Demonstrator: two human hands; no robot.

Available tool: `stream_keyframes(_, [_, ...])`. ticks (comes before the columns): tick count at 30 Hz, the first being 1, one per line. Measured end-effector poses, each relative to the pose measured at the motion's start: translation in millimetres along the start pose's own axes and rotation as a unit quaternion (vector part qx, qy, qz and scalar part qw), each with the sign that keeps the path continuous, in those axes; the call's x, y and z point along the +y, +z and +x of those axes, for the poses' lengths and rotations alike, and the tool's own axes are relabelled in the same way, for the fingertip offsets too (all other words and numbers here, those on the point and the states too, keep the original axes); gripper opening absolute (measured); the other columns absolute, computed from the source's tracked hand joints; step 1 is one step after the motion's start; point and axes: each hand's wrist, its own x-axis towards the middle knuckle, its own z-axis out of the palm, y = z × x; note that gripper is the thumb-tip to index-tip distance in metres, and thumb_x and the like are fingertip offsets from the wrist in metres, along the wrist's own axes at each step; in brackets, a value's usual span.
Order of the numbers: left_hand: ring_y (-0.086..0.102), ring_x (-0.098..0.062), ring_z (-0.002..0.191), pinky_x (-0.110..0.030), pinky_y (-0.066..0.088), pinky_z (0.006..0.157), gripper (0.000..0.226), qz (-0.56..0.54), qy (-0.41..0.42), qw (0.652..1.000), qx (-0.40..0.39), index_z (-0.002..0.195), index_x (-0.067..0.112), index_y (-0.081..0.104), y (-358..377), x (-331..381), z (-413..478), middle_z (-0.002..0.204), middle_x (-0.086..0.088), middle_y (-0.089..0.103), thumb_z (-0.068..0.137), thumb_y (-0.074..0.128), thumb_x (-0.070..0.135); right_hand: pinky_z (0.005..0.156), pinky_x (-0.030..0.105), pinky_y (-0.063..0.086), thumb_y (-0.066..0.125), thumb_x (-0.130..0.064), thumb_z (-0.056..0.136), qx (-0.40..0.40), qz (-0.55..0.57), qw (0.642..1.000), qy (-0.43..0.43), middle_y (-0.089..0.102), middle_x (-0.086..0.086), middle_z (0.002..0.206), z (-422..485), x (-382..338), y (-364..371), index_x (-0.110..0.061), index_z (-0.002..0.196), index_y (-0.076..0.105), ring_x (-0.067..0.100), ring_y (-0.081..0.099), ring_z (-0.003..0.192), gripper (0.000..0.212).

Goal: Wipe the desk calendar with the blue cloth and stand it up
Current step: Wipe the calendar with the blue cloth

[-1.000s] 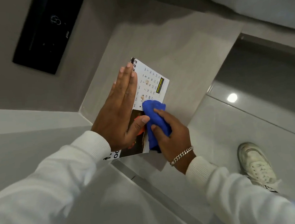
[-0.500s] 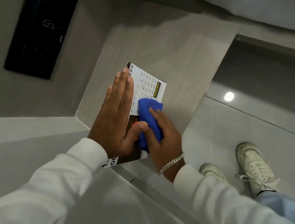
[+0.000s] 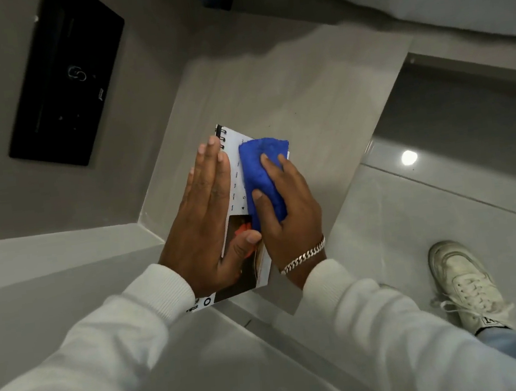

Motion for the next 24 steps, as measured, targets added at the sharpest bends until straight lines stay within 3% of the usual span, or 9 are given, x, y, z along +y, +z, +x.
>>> stream_keyframes(4, [-0.007, -0.027, 0.152, -0.058, 0.014, 0.12, 0.088, -0.004, 0.002, 1.0, -0.001, 0.152, 0.004, -0.003, -1, 0, 1, 0.162, -0.008, -0.009, 0.092, 0.02, 0.065, 0.108, 0.037, 0.039, 0.049, -0.032, 0.092, -0.021, 0.006, 1.0, -0.002, 0.036, 0.008, 0.15, -37, 15, 5, -0.024, 0.138, 0.04, 0.022, 0.04, 0.134, 0.047])
stream_keyframes(7, [-0.007, -0.028, 0.152, -0.06, 0.014, 0.119, 0.09, -0.01, 0.002, 1.0, -0.001, 0.151, 0.004, -0.003, 0, 0, 1, 0.162, -0.009, -0.009, 0.091, 0.021, 0.067, 0.106, 0.042, 0.042, 0.046, -0.038, 0.093, -0.061, -0.005, 0.998, -0.007, 0.032, 0.004, 0.152, -63, 23, 7, -0.035, 0.139, 0.035, 0.017, 0.039, 0.134, 0.047])
stream_keyframes(10, [-0.008, -0.031, 0.152, -0.06, 0.014, 0.12, 0.093, -0.013, 0.001, 1.0, -0.011, 0.15, 0.0, -0.002, -1, 0, 2, 0.161, -0.015, -0.01, 0.09, 0.021, 0.067, 0.107, 0.039, 0.041, 0.041, -0.043, 0.094, -0.081, 0.002, 0.996, -0.032, 0.03, 0.001, 0.154, -65, 20, 5, -0.036, 0.14, 0.033, 0.014, 0.035, 0.136, 0.047])
stream_keyframes(13, [-0.007, -0.034, 0.151, -0.057, 0.011, 0.121, 0.095, -0.013, 0.013, 1.0, -0.018, 0.149, -0.005, -0.001, -3, 2, 2, 0.16, -0.018, -0.01, 0.09, 0.021, 0.066, 0.109, 0.028, 0.034, 0.045, -0.038, 0.093, -0.037, -0.006, 0.996, -0.079, 0.033, 0.006, 0.152, -31, 9, 3, -0.028, 0.138, 0.04, 0.014, 0.035, 0.135, 0.047])
stream_keyframes(15, [-0.007, -0.033, 0.152, -0.055, 0.01, 0.122, 0.094, -0.016, 0.014, 1.0, -0.019, 0.15, -0.002, -0.004, -4, 3, 1, 0.16, -0.015, -0.011, 0.09, 0.02, 0.066, 0.107, 0.03, 0.036, 0.048, -0.032, 0.092, -0.007, -0.023, 0.996, -0.088, 0.037, 0.009, 0.149, -6, 1, 2, -0.023, 0.136, 0.044, 0.018, 0.039, 0.133, 0.045])
stream_keyframes(20, [-0.01, -0.022, 0.152, -0.048, 0.011, 0.124, 0.094, -0.025, -0.015, 0.999, -0.016, 0.151, 0.009, -0.01, -2, 3, 0, 0.161, -0.001, -0.018, 0.088, 0.02, 0.071, 0.106, 0.031, 0.034, 0.048, -0.033, 0.094, 0.005, -0.045, 0.999, -0.031, 0.035, 0.008, 0.151, 7, 8, 7, -0.029, 0.14, 0.036, 0.023, 0.039, 0.134, 0.047])
stream_keyframes(24, [-0.008, -0.025, 0.152, -0.049, 0.011, 0.123, 0.092, -0.021, -0.011, 1.0, -0.015, 0.152, 0.01, -0.009, -2, 1, 0, 0.162, -0.006, -0.014, 0.088, 0.021, 0.07, 0.106, 0.032, 0.033, 0.045, -0.037, 0.094, -0.023, -0.041, 0.999, 0.0, 0.031, 0.008, 0.153, -24, 26, 8, -0.03, 0.142, 0.032, 0.024, 0.036, 0.136, 0.05])
